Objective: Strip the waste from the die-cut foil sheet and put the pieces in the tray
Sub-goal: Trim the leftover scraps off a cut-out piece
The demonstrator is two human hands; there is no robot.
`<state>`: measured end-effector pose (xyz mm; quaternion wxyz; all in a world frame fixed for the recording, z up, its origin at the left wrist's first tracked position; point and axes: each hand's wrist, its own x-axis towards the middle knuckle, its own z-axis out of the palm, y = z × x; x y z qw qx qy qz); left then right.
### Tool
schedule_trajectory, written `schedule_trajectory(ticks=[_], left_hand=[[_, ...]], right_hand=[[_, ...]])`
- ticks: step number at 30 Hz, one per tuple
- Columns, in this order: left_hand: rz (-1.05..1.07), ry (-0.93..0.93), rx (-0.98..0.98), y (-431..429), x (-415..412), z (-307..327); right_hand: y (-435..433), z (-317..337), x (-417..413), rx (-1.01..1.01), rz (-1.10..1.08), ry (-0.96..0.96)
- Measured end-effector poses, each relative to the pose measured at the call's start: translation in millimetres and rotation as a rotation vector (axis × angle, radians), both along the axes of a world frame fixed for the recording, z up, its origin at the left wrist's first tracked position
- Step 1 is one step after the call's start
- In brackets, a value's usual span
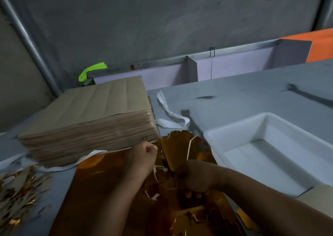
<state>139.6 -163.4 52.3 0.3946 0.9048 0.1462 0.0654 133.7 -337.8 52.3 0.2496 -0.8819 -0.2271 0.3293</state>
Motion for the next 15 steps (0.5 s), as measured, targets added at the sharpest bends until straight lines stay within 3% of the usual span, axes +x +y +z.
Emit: schedule_trajectory(ticks=[9, 15], left_hand=[[0.056, 0.228, -0.028, 61.3, -32.4, -8.2], [-0.012, 0.379, 0.069, 70.1, -48.0, -15.6]], right_hand=[[-0.8, -0.9, -2.7, 0.316, -0.1, 0.077], [-0.7, -2.5, -4.1, 0.273, -0.035, 0.081]])
